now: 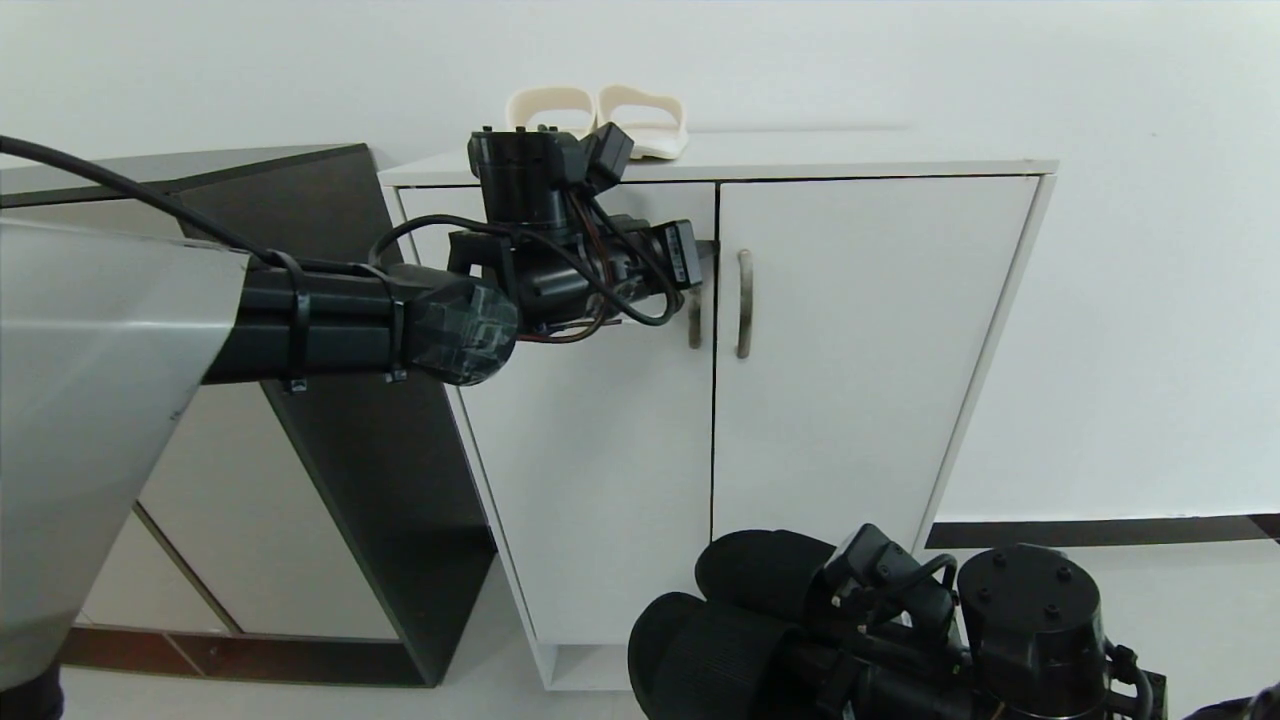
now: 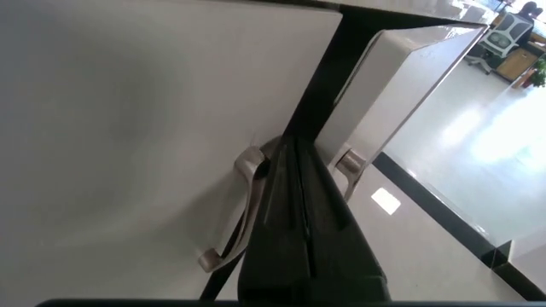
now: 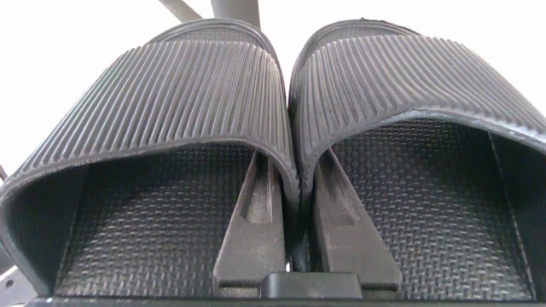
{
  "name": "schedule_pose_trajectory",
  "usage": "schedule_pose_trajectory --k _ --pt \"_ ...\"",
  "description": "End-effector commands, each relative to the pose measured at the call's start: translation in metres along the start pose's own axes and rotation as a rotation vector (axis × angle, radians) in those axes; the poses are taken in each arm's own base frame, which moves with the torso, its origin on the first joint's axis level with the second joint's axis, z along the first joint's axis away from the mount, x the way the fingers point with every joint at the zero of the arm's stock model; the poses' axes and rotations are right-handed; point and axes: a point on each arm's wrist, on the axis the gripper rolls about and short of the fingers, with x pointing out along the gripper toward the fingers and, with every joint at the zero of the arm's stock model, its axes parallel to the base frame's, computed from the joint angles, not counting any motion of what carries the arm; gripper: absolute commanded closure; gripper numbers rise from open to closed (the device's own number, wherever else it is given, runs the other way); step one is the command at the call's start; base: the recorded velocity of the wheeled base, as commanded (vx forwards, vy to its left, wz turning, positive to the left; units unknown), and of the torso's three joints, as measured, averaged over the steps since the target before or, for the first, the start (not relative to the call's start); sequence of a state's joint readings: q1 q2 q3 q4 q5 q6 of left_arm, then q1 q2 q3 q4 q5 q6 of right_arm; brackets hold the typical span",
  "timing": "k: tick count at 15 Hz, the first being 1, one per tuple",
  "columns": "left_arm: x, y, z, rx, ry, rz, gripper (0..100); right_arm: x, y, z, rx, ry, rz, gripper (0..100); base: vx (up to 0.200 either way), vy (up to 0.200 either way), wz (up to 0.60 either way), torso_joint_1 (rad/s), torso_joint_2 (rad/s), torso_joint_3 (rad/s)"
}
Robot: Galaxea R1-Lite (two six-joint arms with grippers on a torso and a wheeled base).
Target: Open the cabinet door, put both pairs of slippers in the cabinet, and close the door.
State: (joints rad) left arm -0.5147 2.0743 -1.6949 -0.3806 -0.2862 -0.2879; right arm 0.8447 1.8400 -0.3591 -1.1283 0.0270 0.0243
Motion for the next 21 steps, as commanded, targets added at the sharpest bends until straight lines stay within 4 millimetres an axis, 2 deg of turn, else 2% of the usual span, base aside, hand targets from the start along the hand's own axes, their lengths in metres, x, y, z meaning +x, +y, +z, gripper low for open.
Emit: schedule_pose_trajectory --k 1,6,9,12,14,16,17,19,21 --pt "0.003 0.001 -0.003 -0.003 0.009 0.001 100 0.001 0.001 -0.001 0.000 0.005 0.002 100 0.000 0.000 0.00 0.000 0.00 0.000" --pt "0.005 -0.012 -0.006 -0.003 0.017 -0.027 100 0.002 0.000 -0.002 0.000 0.008 0.001 100 0.000 0.000 0.00 0.000 0.00 0.000" --pt "-0.004 -0.031 -0.005 -0.001 0.024 -0.062 100 0.002 0.000 -0.003 0.000 0.013 0.002 100 -0.200 0.000 0.00 0.004 0.01 0.005" --pt "-0.026 -0.079 -0.010 0.007 0.047 -0.125 100 0.000 0.007 -0.005 -0.007 0.021 0.026 100 -0.200 0.000 0.00 0.001 0.00 0.002" --pt "-0.034 -0.092 -0.012 0.011 0.032 -0.160 100 -0.001 0.012 -0.005 -0.014 0.019 0.042 100 -0.100 0.000 0.00 -0.001 0.00 0.001" --pt "-0.035 -0.091 -0.016 0.011 0.028 -0.158 100 0.002 0.012 -0.003 -0.011 0.011 0.038 100 0.000 0.000 0.00 0.000 0.00 0.000" --pt "-0.037 -0.083 -0.018 0.012 0.018 -0.140 100 0.006 0.010 0.003 -0.001 -0.009 0.025 100 0.000 0.000 0.00 0.000 0.00 0.000" --pt "-0.047 -0.061 -0.019 0.015 -0.040 -0.037 100 0.026 -0.008 0.014 0.038 -0.055 -0.162 100 0.000 0.000 0.00 0.000 0.00 0.000" --pt "-0.070 -0.049 -0.015 0.016 -0.094 0.110 100 0.053 -0.033 0.026 0.086 -0.115 -0.403 100 0.000 0.000 0.00 0.000 0.00 0.000"
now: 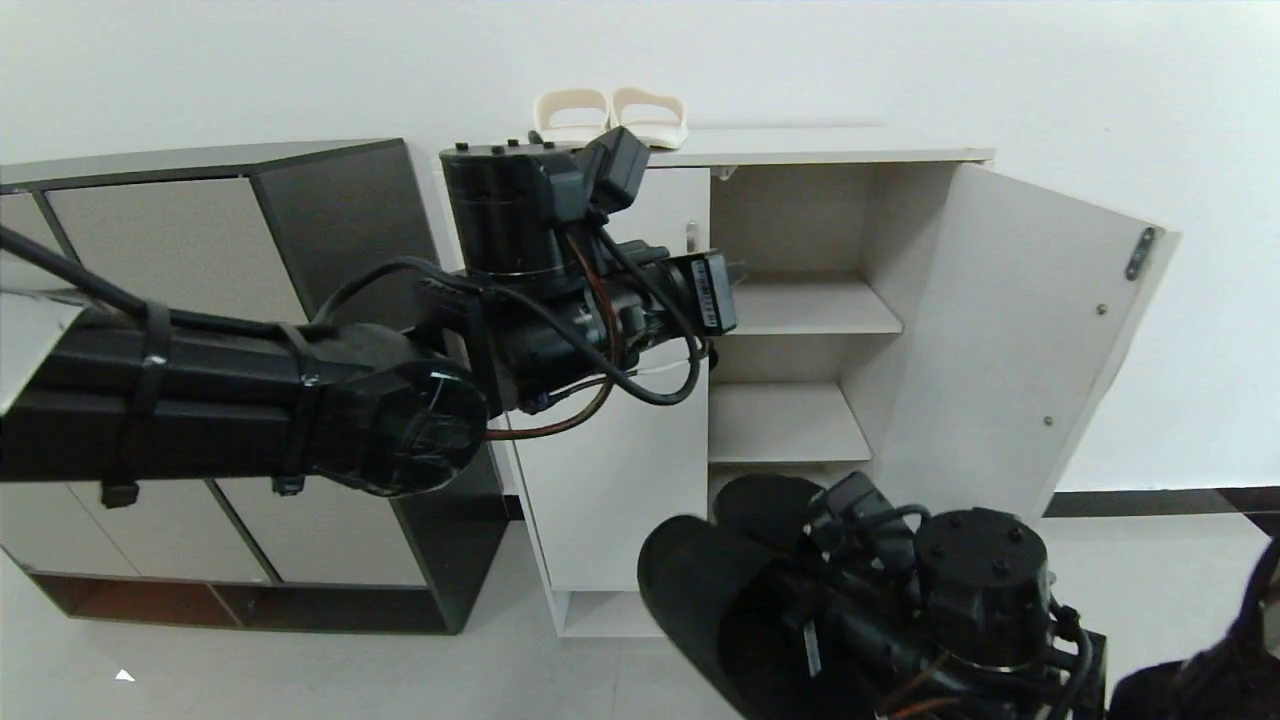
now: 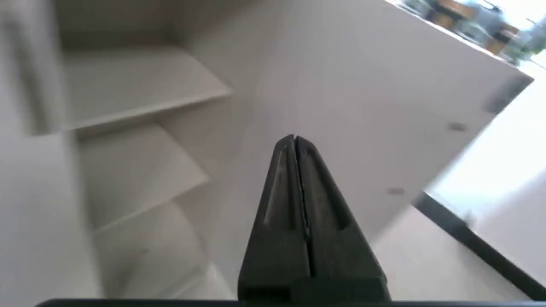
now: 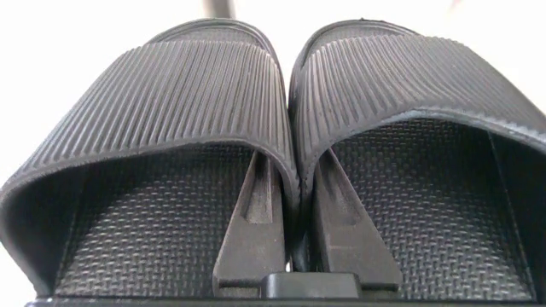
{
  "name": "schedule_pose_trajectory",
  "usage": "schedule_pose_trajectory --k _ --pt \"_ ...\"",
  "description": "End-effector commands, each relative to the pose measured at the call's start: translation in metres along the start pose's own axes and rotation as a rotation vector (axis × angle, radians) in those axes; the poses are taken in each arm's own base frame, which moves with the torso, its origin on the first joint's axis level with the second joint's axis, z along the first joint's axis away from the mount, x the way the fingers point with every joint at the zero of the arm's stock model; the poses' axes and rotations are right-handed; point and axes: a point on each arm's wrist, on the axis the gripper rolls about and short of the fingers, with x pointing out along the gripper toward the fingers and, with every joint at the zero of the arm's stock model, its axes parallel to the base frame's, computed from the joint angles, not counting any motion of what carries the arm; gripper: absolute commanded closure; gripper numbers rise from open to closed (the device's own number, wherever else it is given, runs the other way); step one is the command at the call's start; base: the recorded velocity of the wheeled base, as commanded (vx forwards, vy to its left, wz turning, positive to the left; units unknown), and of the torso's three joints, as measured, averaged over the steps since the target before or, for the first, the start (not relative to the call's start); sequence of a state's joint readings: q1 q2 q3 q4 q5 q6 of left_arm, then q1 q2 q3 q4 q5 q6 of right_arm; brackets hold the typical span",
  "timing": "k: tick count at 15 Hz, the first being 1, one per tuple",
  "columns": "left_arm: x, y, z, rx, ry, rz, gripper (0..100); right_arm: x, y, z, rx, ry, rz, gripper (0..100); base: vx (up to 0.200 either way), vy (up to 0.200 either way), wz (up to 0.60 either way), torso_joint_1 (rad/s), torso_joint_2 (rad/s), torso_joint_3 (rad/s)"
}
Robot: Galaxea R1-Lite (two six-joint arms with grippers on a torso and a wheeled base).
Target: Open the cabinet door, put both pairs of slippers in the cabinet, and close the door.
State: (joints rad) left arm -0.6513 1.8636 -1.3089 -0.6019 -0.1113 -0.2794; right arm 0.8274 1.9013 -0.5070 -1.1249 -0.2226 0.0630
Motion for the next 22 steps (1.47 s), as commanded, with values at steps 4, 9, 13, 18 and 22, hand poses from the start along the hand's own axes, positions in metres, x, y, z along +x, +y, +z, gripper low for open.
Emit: schedule_pose_trajectory --k 4,9,13,18,22 --pt "-0.105 0.014 0.016 0.021 -0.092 0.336 100 0.064 -0.031 0.002 0.050 -0.050 -0.366 100 0.000 0.000 0.00 0.000 0.00 0.000" --pt "-0.251 0.022 -0.019 0.196 -0.115 0.782 100 0.065 -0.032 0.005 0.056 -0.063 -0.380 100 0.000 0.000 0.00 0.000 0.00 0.000" --pt "-0.360 0.011 -0.081 0.198 -0.159 1.133 100 0.065 -0.033 0.005 0.057 -0.063 -0.396 100 0.000 0.000 0.00 0.000 0.00 0.000" --pt "-0.400 0.000 -0.172 0.273 -0.030 0.894 100 0.065 -0.034 0.003 0.058 -0.061 -0.399 100 0.000 0.000 0.00 0.000 0.00 0.000" --pt "-0.395 -0.003 -0.176 0.274 0.050 0.627 100 0.063 -0.035 -0.001 0.055 -0.046 -0.399 100 0.000 0.000 0.00 0.000 0.00 0.000"
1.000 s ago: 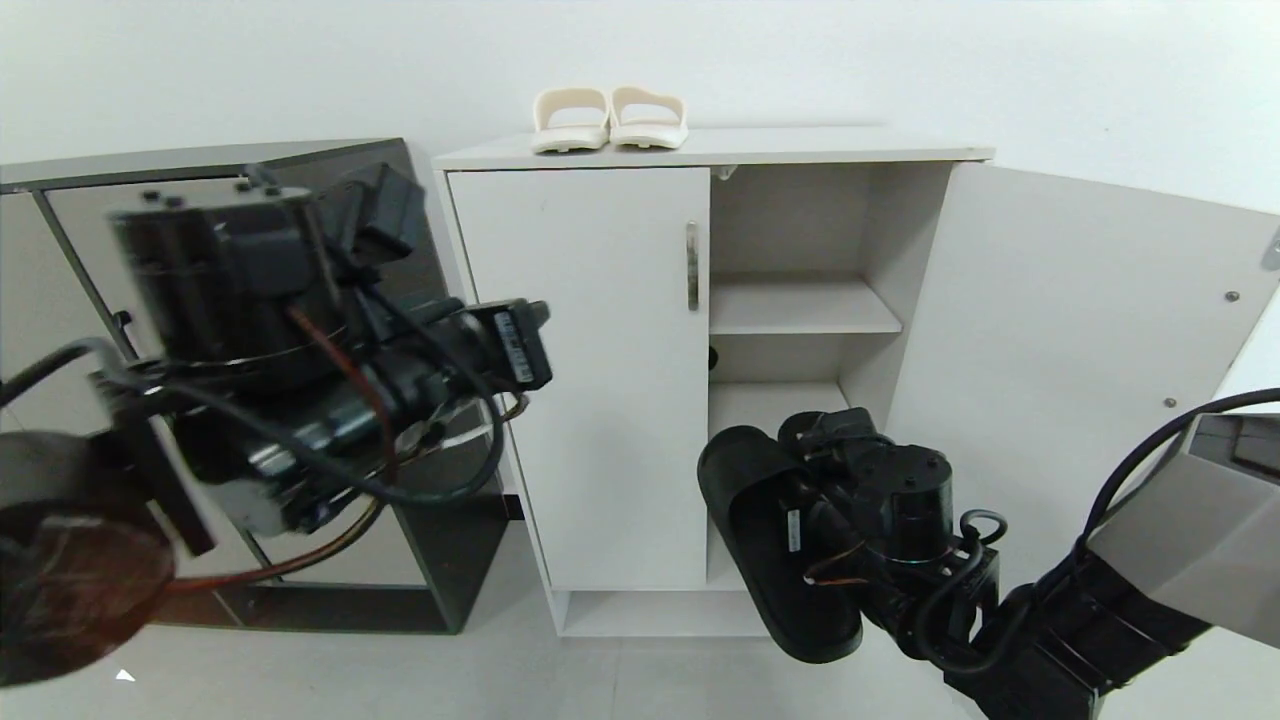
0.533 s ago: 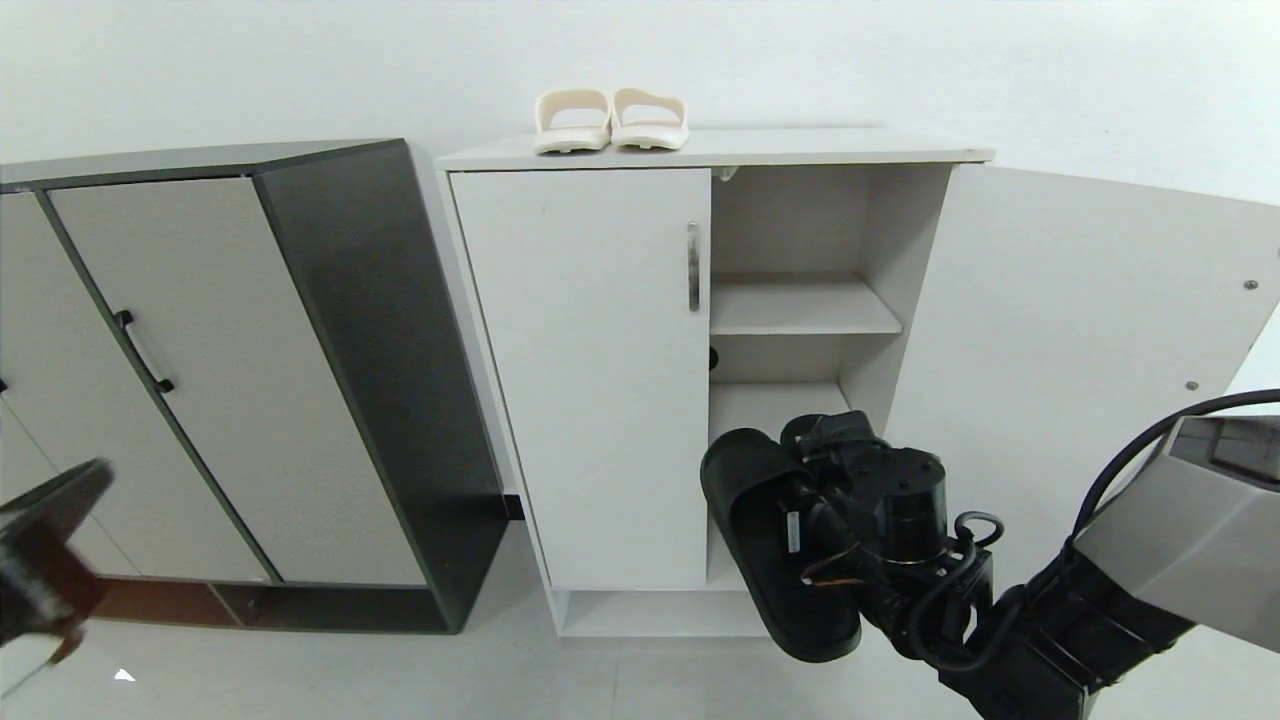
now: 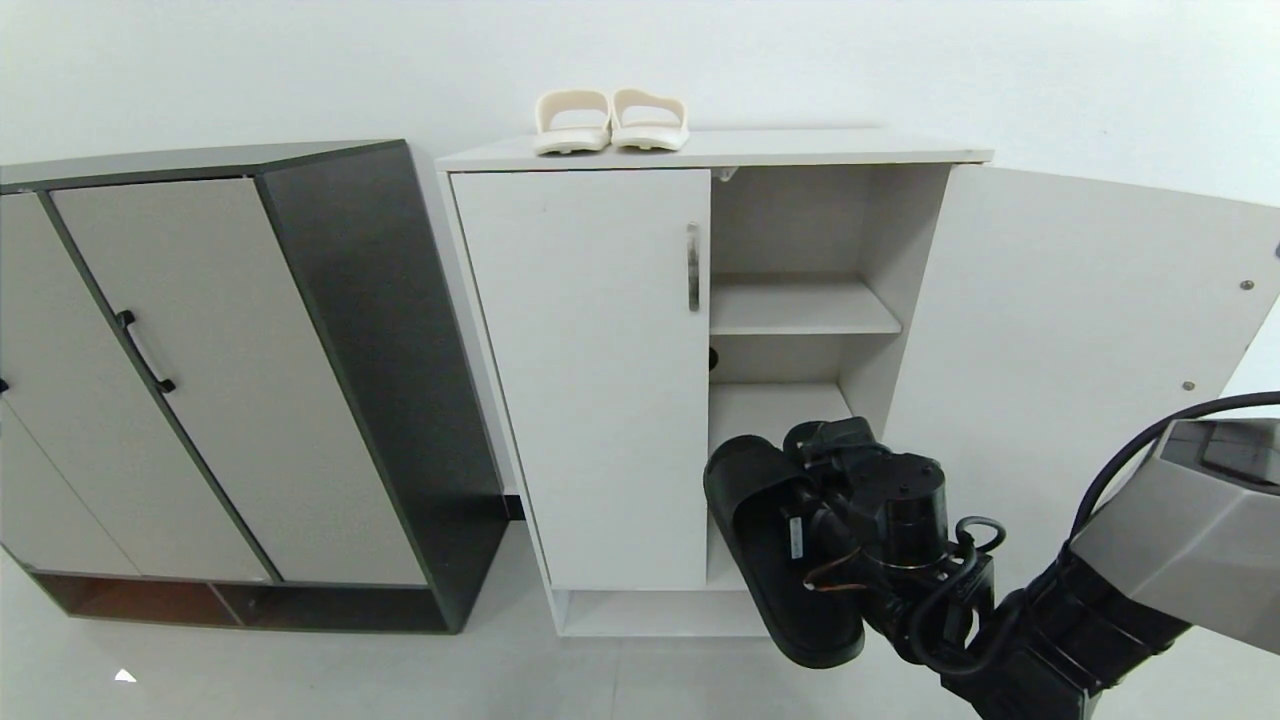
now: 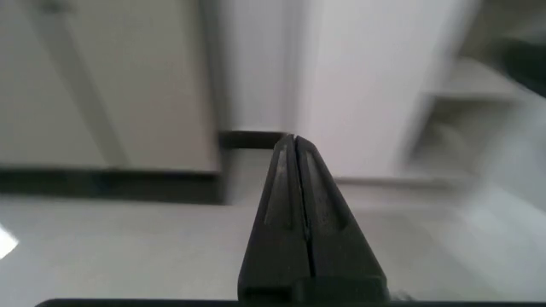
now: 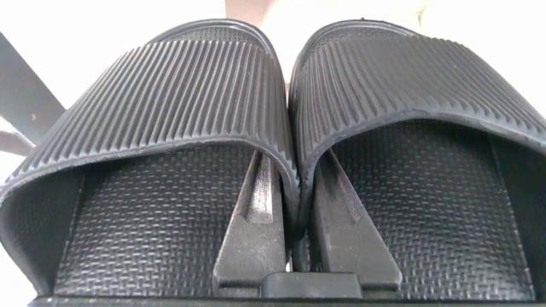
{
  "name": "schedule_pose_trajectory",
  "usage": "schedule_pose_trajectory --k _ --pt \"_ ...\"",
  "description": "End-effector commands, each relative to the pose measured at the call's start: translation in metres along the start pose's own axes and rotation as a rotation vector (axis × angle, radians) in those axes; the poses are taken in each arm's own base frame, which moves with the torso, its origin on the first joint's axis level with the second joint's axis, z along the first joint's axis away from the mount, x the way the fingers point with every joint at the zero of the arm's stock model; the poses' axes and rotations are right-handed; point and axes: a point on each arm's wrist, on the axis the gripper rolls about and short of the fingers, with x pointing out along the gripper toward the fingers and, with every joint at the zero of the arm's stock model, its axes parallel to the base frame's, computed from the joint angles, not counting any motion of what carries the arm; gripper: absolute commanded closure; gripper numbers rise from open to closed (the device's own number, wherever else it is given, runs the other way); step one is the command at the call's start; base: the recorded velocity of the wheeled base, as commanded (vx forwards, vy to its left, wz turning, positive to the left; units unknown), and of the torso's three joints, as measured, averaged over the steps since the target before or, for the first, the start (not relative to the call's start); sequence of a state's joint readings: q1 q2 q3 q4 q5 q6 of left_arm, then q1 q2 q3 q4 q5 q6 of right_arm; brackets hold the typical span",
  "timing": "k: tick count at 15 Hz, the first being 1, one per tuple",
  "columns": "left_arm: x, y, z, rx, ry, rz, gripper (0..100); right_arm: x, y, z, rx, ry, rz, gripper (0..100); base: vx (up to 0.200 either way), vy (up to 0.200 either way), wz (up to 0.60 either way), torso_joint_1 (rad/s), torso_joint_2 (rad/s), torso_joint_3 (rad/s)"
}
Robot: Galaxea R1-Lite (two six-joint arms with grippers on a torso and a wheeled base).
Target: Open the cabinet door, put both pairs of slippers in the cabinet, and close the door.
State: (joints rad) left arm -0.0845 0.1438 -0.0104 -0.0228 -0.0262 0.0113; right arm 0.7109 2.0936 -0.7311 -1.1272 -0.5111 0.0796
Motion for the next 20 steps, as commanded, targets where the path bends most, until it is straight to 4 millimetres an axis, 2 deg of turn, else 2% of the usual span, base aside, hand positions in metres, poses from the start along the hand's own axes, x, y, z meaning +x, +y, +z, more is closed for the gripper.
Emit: schedule_pose_trajectory --k 1,3,6,7,8,11,13,16,20 --pt "-0.0036 -0.0010 -0.0063 0.026 -0.025 -0.022 100 -0.0003 -0.0005 -0.0008 -0.001 0.002 -0.001 100 0.000 0.000 0.00 0.000 0.00 0.000" --pt "-0.0035 -0.0010 -0.0065 0.006 -0.022 -0.019 100 -0.0005 -0.0005 0.0000 0.003 -0.007 0.000 100 0.000 0.000 0.00 0.000 0.00 0.000" --pt "-0.0033 0.0012 -0.0063 0.022 -0.022 -0.148 100 -0.0007 0.0000 0.0004 0.005 -0.011 0.002 100 0.000 0.000 0.00 0.000 0.00 0.000" --pt "-0.0033 0.0021 -0.0063 0.021 -0.023 -0.103 100 -0.0007 0.0000 0.0004 0.005 -0.011 0.002 100 0.000 0.000 0.00 0.000 0.00 0.000" --pt "-0.0032 0.0051 -0.0060 0.016 -0.025 0.029 100 -0.0012 -0.0003 -0.0005 0.003 -0.009 0.002 100 0.000 0.000 0.00 0.000 0.00 0.000" --pt "-0.0033 0.0046 -0.0060 0.002 -0.025 0.039 100 -0.0008 -0.0001 -0.0006 0.002 -0.008 0.003 100 0.000 0.000 0.00 0.000 0.00 0.000" --pt "-0.0053 0.0017 -0.0072 -0.001 -0.039 0.165 100 0.0007 0.0004 -0.0042 -0.004 0.001 0.003 100 0.000 0.000 0.00 0.000 0.00 0.000" --pt "-0.0100 -0.0002 -0.0089 0.020 -0.105 0.174 100 0.0013 0.0007 -0.0058 -0.004 0.005 0.002 100 0.000 0.000 0.00 0.000 0.00 0.000" --pt "-0.0096 -0.0025 -0.0088 -0.011 -0.107 0.073 100 0.0019 0.0018 -0.0037 0.001 -0.004 0.005 100 0.000 0.000 0.00 0.000 0.00 0.000"
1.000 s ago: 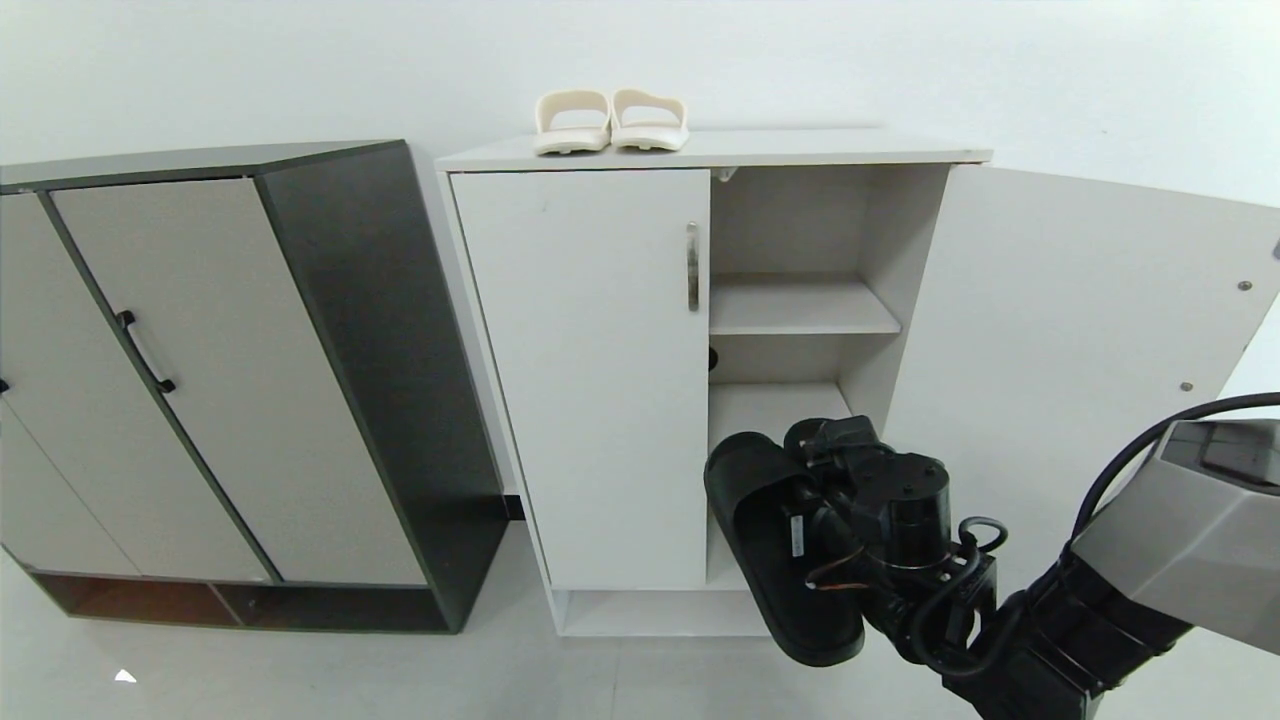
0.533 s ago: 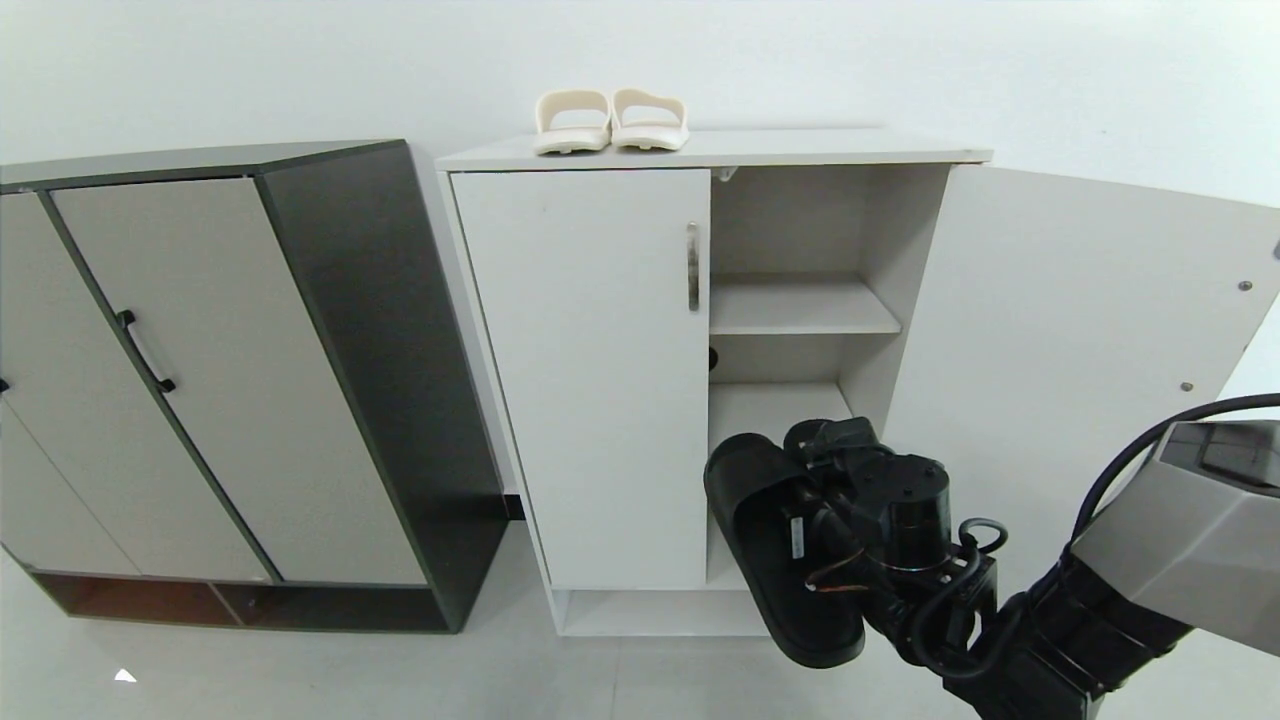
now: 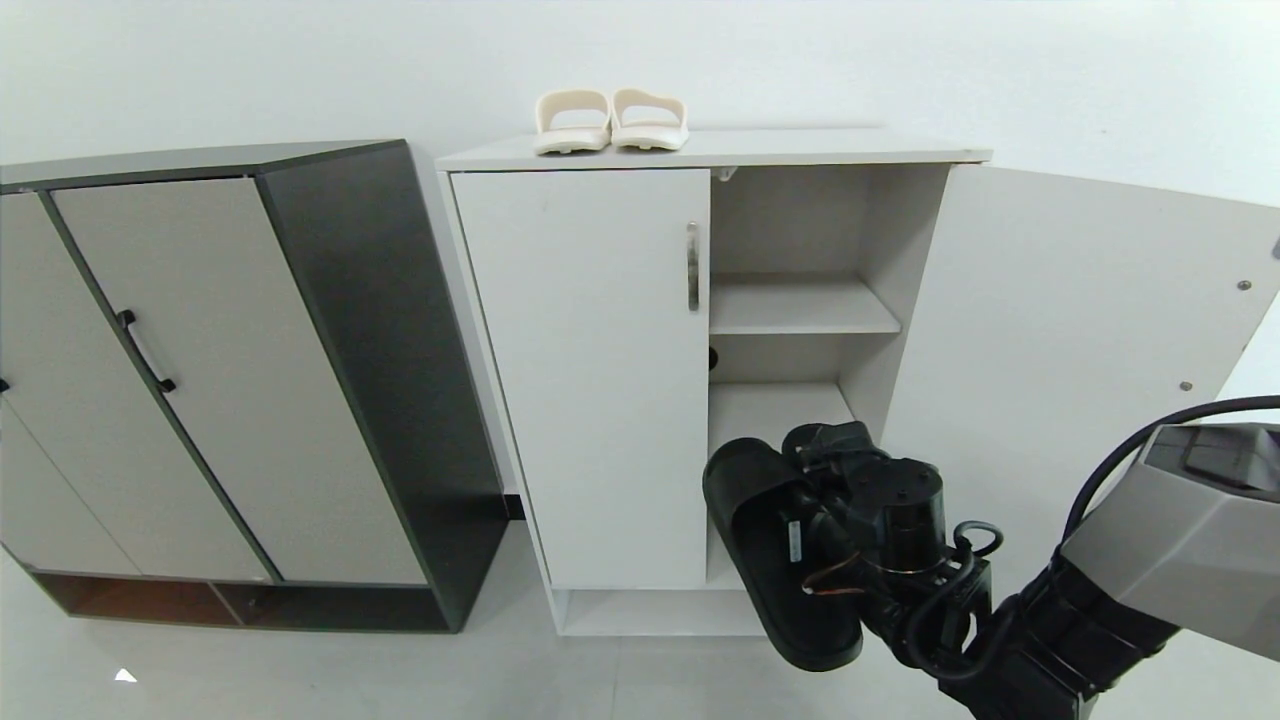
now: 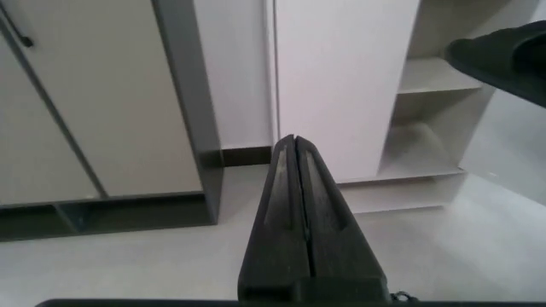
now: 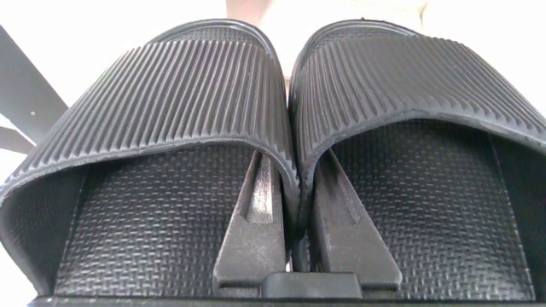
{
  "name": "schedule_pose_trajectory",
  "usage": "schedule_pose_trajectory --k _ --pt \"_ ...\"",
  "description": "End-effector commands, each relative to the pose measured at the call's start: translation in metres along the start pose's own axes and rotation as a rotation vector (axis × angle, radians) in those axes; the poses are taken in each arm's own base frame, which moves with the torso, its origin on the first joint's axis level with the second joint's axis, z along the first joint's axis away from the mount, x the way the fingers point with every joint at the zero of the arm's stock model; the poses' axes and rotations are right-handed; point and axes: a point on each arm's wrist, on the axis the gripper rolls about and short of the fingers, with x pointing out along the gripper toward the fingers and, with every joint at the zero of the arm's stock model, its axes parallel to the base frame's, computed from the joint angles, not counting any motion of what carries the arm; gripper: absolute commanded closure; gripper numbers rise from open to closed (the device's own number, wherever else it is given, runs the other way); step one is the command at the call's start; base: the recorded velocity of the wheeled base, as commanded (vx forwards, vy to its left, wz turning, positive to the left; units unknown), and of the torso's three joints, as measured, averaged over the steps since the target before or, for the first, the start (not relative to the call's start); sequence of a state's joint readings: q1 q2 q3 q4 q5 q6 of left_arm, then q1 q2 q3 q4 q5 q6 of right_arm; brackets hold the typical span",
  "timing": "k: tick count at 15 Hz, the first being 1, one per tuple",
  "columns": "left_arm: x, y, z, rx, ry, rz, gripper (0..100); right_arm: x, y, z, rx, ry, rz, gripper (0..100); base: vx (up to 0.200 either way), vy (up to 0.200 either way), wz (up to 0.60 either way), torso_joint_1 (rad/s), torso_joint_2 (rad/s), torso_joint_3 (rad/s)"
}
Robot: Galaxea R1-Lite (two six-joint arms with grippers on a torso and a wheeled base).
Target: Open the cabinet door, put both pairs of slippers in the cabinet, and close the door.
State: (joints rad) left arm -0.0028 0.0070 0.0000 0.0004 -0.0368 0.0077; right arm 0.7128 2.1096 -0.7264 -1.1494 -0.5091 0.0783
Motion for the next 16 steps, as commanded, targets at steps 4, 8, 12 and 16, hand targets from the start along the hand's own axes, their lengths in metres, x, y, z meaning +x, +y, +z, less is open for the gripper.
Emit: schedule_pose_trajectory --k 4,8,12,16 --pt "0.000 0.000 0.000 0.006 -0.004 0.001 100 0.008 0.006 0.006 0.016 -0.026 -0.001 100 0.000 0.000 0.00 0.000 0.00 0.000" --pt "0.000 0.000 0.000 0.009 -0.006 0.001 100 0.016 0.009 -0.002 0.032 -0.016 -0.026 100 0.000 -0.100 0.00 0.000 0.00 0.001" --pt "0.000 0.000 0.000 0.009 -0.006 0.001 100 0.027 0.014 -0.006 0.066 -0.008 -0.070 100 0.000 -0.200 0.00 0.002 0.00 0.004" --pt "0.000 0.000 0.000 0.008 -0.004 0.001 100 0.030 0.020 -0.015 0.061 0.007 -0.066 100 0.000 -0.150 0.00 0.003 0.00 -0.001"
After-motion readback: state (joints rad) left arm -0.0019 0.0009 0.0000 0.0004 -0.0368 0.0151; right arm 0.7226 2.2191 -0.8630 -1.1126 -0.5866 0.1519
